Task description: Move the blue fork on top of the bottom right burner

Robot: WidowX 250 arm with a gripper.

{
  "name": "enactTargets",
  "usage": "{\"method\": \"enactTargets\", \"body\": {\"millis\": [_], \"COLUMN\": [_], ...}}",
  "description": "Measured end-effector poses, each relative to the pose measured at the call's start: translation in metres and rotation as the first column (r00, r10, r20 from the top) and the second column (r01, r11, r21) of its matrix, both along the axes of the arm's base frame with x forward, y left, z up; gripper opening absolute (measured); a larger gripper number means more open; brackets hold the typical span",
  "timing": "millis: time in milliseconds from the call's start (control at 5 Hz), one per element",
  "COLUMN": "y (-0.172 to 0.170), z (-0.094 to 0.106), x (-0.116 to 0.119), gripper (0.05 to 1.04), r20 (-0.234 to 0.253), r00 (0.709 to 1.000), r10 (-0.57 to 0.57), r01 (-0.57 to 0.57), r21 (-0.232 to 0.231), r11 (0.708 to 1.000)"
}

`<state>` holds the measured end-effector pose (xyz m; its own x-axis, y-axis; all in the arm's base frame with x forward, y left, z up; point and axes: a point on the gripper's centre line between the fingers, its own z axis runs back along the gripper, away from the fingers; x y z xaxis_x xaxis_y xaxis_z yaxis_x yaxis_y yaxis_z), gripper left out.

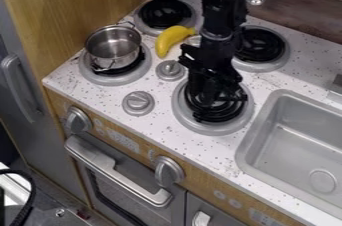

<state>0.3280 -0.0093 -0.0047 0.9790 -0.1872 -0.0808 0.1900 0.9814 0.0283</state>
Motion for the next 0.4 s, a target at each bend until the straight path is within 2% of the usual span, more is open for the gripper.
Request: {"method": "enactTargets", "body": {"millis": [200,400], "y": [-0.0041,-0.0068], "z": [-0.0164,-0.0197], "x": [-0.0053,-0.0053], "gripper": [0.352,0.645], "r20": [-0.095,-0.102], "r00": [0.993,0.985], "r10": [0.068,0.137], "r01": [-0.070,-0.139], "r21": [-0.015,-0.018], "r11": [0.997,0.990]}}
